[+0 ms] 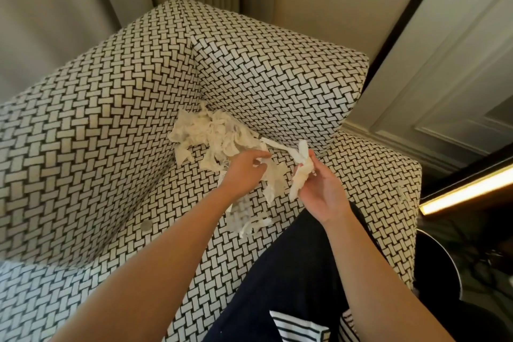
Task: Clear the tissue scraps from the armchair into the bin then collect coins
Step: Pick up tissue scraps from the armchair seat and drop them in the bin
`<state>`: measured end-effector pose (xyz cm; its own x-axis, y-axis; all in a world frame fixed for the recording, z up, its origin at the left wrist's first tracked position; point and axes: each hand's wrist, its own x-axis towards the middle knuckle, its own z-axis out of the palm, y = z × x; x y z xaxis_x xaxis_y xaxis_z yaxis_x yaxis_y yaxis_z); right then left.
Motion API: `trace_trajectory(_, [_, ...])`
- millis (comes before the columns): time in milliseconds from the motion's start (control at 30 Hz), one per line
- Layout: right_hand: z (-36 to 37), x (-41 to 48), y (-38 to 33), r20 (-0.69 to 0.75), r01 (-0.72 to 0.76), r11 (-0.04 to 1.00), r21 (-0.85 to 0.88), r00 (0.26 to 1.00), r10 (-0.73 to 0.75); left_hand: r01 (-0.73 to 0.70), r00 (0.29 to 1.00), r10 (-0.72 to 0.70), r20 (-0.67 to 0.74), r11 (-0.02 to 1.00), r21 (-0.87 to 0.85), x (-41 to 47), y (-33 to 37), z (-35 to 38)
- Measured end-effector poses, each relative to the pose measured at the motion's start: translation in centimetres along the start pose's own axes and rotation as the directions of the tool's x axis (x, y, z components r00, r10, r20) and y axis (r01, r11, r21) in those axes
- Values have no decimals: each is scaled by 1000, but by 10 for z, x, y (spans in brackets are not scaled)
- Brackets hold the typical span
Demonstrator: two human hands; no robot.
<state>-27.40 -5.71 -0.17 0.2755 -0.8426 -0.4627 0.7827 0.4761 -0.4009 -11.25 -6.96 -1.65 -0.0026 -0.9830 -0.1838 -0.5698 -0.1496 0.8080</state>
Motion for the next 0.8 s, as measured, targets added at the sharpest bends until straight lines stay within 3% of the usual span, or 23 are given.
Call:
trace_trajectory(267, [-34,-32,-65,-126,182,983,-5,975,-181,-75,996,85,41,977,-201,7,72,13])
trace_trajectory(400, [-61,-67,-104,-193,287,958,17,941,-278,46,991,4,131,926,-375,13,114,49])
trace_trajectory(533, [-97,-98,-138,-235,368,928,49,908,-348,124,964,9,266,868,-480,13,150,94])
trace_trajectory(600, [-120,-114,-153,-243,387,921,42,898,-366,145,944,24,330,867,-477,11,167,123])
trace_trajectory(700, [-147,-140,-171,-377,434,901,19,838,-396,119,903,69,425,908,-402,6,186,169])
trace_trajectory(800, [-175,-157,-185,-502,481,870,110,782,-369,71,845,106,524,950,-305,2,201,215])
